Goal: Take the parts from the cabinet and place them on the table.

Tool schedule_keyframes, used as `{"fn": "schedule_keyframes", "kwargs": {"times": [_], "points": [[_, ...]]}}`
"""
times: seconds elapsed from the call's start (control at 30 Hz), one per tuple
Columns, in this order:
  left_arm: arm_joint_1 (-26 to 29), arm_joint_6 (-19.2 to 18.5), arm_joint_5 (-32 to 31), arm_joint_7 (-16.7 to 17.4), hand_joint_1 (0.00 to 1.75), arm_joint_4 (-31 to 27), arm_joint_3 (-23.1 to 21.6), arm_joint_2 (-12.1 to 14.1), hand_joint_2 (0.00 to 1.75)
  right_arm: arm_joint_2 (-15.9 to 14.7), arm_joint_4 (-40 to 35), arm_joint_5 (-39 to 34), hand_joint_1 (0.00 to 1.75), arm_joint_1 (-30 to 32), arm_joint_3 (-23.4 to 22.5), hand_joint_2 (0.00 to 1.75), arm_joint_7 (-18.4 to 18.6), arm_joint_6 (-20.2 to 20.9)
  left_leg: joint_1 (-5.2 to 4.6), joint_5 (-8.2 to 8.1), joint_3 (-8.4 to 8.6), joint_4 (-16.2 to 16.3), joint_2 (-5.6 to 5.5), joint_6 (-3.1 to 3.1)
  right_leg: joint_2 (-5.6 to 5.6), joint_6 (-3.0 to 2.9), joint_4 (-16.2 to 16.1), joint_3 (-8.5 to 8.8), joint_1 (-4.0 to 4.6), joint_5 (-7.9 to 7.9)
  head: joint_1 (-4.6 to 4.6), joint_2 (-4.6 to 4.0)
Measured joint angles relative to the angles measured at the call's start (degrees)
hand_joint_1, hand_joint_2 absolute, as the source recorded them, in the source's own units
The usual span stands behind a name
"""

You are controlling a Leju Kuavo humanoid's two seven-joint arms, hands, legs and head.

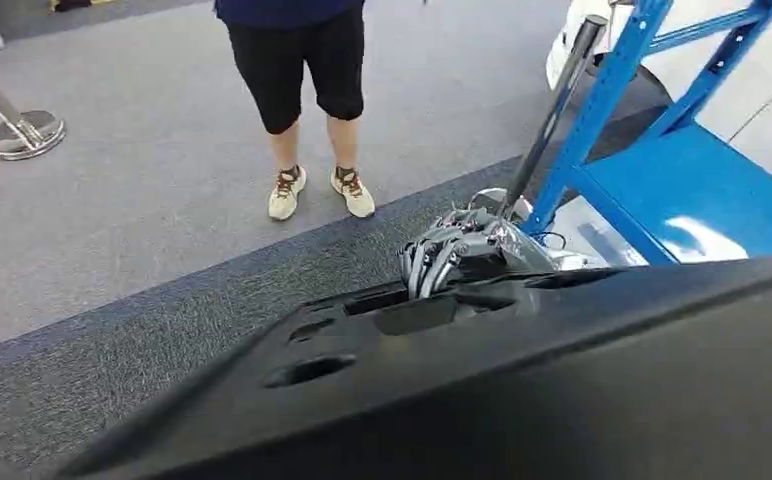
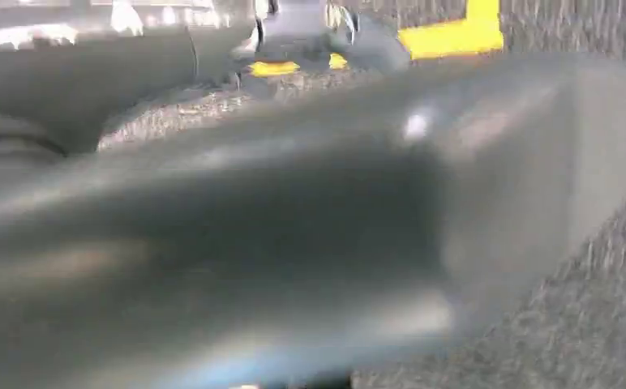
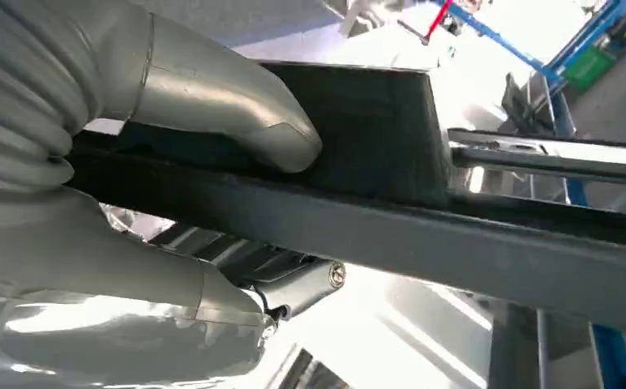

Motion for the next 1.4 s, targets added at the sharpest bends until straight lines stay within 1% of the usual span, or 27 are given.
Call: {"fn": "schedule_keyframes", "kwargs": {"times": [0.07, 0.13, 0.17, 0.2, 0.33, 0.37, 0.4, 0.43, 0.5, 0.53, 0.57, 0.63, 0.67, 0.7, 0.73, 0.83, 0.87, 0.93, 1.0, 1.07, 1.1, 1.17, 1.2, 1.23, 1.33, 1.37, 1.4], "points": [[0.1, -0.5, -0.1, 0.0, 0.0, 0.0, -0.2, -0.1, 0.0, 0.0, 0.1, 0.2, 1.75, 0.1, 0.1, 1.75, 0.1, -0.1, -0.1, -0.04, 0.04, 0.2, -1.79, 0.03, 0.18, -0.15, 1.5, -1.59, 0.0, 1.41, 0.02, 0.0], [0.0, -0.8, -0.3, 0.0, 0.0, 0.0, -0.4, -0.2, 0.0, 0.0, 0.0, 0.4, 1.75, 0.0, 0.2, 1.75, 0.3, -0.2, -0.06, -0.2, 0.1, 0.6, -3.54, -0.08, 0.71, -0.42, -7.4, 1.96, -0.07, 7.07, 0.07, 0.0], [0.0, -1.0, -0.3, 0.0, 0.0, 0.0, -0.5, -0.3, 0.0, 0.0, -0.1, 0.5, 1.75, -0.1, 0.2, 1.75, 0.4, -0.3, -0.03, -0.35, 0.11, 0.9, -4.3, -0.29, 2.32, -0.56, -12.7, 4.25, -0.15, 9.75, 0.13, 0.0], [0.0, -1.2, -0.3, 0.0, 0.0, 0.0, -0.6, -0.3, 0.0, 0.0, -0.1, 0.6, 1.75, -0.2, 0.2, 1.75, 0.6, -0.4, -0.13, -0.47, -0.16, 1.1, -4.9, -0.51, 4.99, -0.79, -15.0, 5.38, -0.42, 9.12, 0.11, 0.0], [0.4, -1.8, -0.2, -0.1, 0.0, 0.0, -1.1, -0.4, 0.0, 0.0, -0.6, 1.6, 1.75, -0.1, 0.3, 1.75, 0.8, -1.0, 0.28, -0.24, -0.81, 0.9, -7.26, -1.89, 2.59, -1.44, -15.8, 5.6, -0.05, 9.46, 0.18, 0.0], [0.4, -1.8, -0.1, -0.1, 0.0, 0.0, -1.2, -0.5, 0.0, 0.0, -0.7, 1.6, 1.75, -0.2, 0.3, 1.75, 0.8, -1.0, 0.14, -0.54, -0.89, 1.5, -6.35, -2.01, 1.58, -1.92, -16.6, 6.07, -0.56, 9.79, 0.11, 0.0], [0.4, -1.8, 0.0, -0.1, 0.0, 0.0, -1.3, -0.8, 0.0, 0.0, -0.8, 1.7, 1.75, -0.2, 0.3, 1.75, 0.9, -1.1, -0.15, -1.57, -1.5, 3.1, -2.59, -2.15, 1.08, -2.31, -16.9, 6.43, -0.43, 9.74, -0.04, 0.0], [0.3, -1.8, 0.0, -0.1, 0.0, 0.0, -1.3, -0.8, 0.0, 0.0, -1.0, 1.6, 1.75, -0.2, 0.4, 1.75, 0.9, -1.1, -0.02, -3.74, -3.32, 6.8, -0.26, -2.43, 0.3, -2.51, -16.9, 6.59, -0.25, 9.69, -0.33, 0.0], [-0.1, -1.8, 0.0, 0.1, 0.0, 0.0, -1.4, -1.2, 0.0, 0.1, -1.1, 1.6, 1.75, -0.2, 0.5, 1.75, 1.1, -1.1, 0.49, -7.92, -8.34, 16.6, 1.12, -2.84, -1.36, -2.75, -16.9, 6.67, 0.03, 9.45, -0.3, 0.0], [-0.1, -1.8, 0.0, 0.1, 0.0, 0.0, -1.4, -1.4, 0.0, 0.1, -1.1, 1.6, 1.75, -0.2, 0.6, 1.75, 1.3, -1.1, 0.68, -8.44, -10.0, 19.6, 1.26, -3.04, -2.13, -2.71, -16.9, 6.69, 0.06, 9.36, -0.33, 0.0], [0.0, -1.8, 0.0, 0.2, 0.0, 0.0, -1.4, -1.7, 0.0, 0.2, -1.1, 1.6, 1.75, -0.2, 0.8, 1.75, 1.4, -1.1, 0.83, -7.66, -10.07, 19.4, 1.35, -3.19, -2.87, -2.59, -16.9, 6.78, 0.08, 9.23, -0.3, 0.0], [0.2, -1.7, -0.2, 0.7, 0.0, 0.0, -1.4, -1.8, 0.0, 0.2, -1.1, 1.6, 1.75, -0.2, 1.0, 1.75, 1.5, -1.1, 1.09, -3.13, -5.97, 11.4, 1.98, -3.3, -4.29, -2.27, -16.8, 7.22, 0.07, 8.84, -0.33, 0.0], [0.1, -1.8, -0.3, 0.9, 0.0, 0.0, -1.5, -1.8, 0.0, 0.3, -1.1, 1.8, 1.75, -0.2, 1.1, 1.75, 1.7, -1.1, 1.1, -0.52, -2.52, 5.1, 3.59, -3.23, -5.06, -2.03, -16.8, 7.63, 0.06, 8.53, -0.33, 0.0], [0.0, -1.9, -0.3, 1.0, 0.0, 0.0, -1.6, -1.9, 0.0, 0.3, -1.2, 2.0, 1.75, -0.2, 1.2, 1.75, 1.8, -1.1, 0.76, -0.64, -0.74, 1.5, 6.53, -3.07, -5.65, -1.67, -16.8, 7.9, 0.34, 8.25, -0.33, 0.0], [-0.2, -1.9, -0.3, 1.1, 0.0, 0.0, -1.8, -2.1, 0.0, 0.3, -1.2, 2.1, 1.75, -0.2, 1.2, 1.75, 1.8, -1.2, 0.43, -0.46, -0.61, 1.3, 5.8, -2.14, -6.16, -1.31, -16.7, 7.86, 0.61, 8.03, -0.22, 0.0], [0.3, -2.2, 0.1, 0.6, 0.0, 0.0, -1.9, -2.2, 0.0, 0.3, -1.2, 2.2, 1.75, 0.7, 1.2, 1.75, 0.9, -1.0, 0.01, -0.55, -1.22, 1.3, 3.58, -1.28, -7.86, -0.4, -17.0, 8.27, 0.54, 7.86, 0.09, 0.0], [0.4, -2.2, 0.3, 0.5, 0.0, 0.0, -1.9, -2.2, 0.0, 0.3, -1.2, 2.2, 1.75, 0.9, 1.2, 1.75, 0.5, -0.8, 0.5, -0.23, -0.84, 0.9, 2.91, -0.72, -7.31, 0.1, -16.8, 8.33, 0.23, 7.51, 0.11, 0.0], [0.3, -2.1, 0.9, 0.5, 0.0, 0.0, -1.9, -2.4, 0.0, 0.3, -1.1, 2.1, 1.75, 1.0, 1.0, 1.75, -0.5, 0.2, 0.51, -0.09, -0.82, 0.8, 1.73, -0.17, -1.5, 0.16, -11.9, 6.19, -0.18, 4.2, 0.33, 0.0], [0.1, -1.9, 1.3, 0.7, 0.0, 0.0, -1.9, -2.5, 0.0, 0.3, -0.9, 2.0, 1.75, 1.1, 0.9, 1.75, -0.6, 1.0, 0.35, -0.14, -0.82, 0.8, 0.24, 0.1, -0.05, 0.23, -1.4, 0.8, -0.05, -0.17, 0.5, 0.0], [0.2, -1.9, 1.4, 0.7, 0.0, 0.0, -1.9, -2.6, 0.0, 0.3, -0.7, 2.0, 1.75, 1.2, 0.9, 1.75, -0.6, 1.2, 0.1, -0.16, -0.77, 0.9, -1.43, 0.17, 0.06, 0.12, 2.8, -2.04, -0.04, -0.14, 0.48, 0.0], [0.2, -1.9, 1.5, 0.7, 0.0, 0.0, -1.9, -2.7, 0.0, 0.3, -0.6, 2.0, 1.75, 1.1, 0.9, 1.75, -0.6, 1.2, 0.05, -0.17, -0.7, 1.0, -2.41, 0.17, 0.13, -0.1, 0.5, -1.38, -0.03, 2.01, 0.5, 0.0], [0.2, -1.9, 1.5, 0.8, 0.0, 0.0, -1.9, -2.8, 0.0, 0.3, -0.5, 2.0, 1.75, 1.0, 0.9, 1.75, -0.6, 1.3, 0.05, -0.29, -0.55, 1.3, -4.29, 0.0, 1.7, -0.68, -10.0, 2.94, -0.04, 8.1, 0.53, 0.0], [0.2, -1.9, 1.6, 0.9, 0.0, 0.0, -1.9, -3.0, 0.0, 0.3, -0.5, 2.0, 1.75, 0.7, 0.7, 1.75, -0.2, 1.5, 0.2, -0.38, -0.71, 1.4, -5.11, -0.15, 4.52, -0.99, -14.7, 4.78, -0.1, 9.81, 0.57, 0.0], [0.1, -1.9, 1.6, 1.0, 0.0, 0.0, -1.9, -3.2, 0.0, 0.4, -0.5, 2.0, 1.75, 0.6, 0.7, 1.75, 0.1, 1.9, -0.05, -0.42, -1.03, 1.7, -5.77, -0.47, 5.38, -0.97, -15.2, 5.01, -0.13, 9.31, 0.35, 0.0], [0.6, -1.6, 1.9, 1.8, 0.0, 0.0, -1.9, -3.2, 0.0, 0.8, -0.5, 2.1, 1.75, -0.1, 0.8, 1.75, 1.5, 2.1, 0.44, -0.04, -1.36, 1.1, -7.62, -1.65, 3.32, -1.53, -15.4, 5.04, 0.33, 9.45, 0.64, 0.0], [0.7, -1.5, 1.9, 1.8, 0.0, 0.0, -1.9, -3.2, 0.0, 0.9, -0.5, 2.2, 1.75, -0.2, 0.8, 1.75, 1.9, 2.0, 0.18, -0.11, -1.54, 1.1, -7.84, -2.06, 2.5, -2.06, -16.3, 5.48, -0.25, 9.81, 0.53, 0.0], [0.8, -1.4, 2.0, 1.8, 0.0, 0.0, -1.9, -3.1, 0.0, 1.1, -0.5, 2.2, 1.75, -0.2, 0.8, 1.75, 2.2, 1.9, 0.07, -0.75, -1.64, 2.1, -4.07, -2.05, 1.65, -2.36, -16.8, 5.9, -0.04, 9.99, 0.61, 0.0]]}}
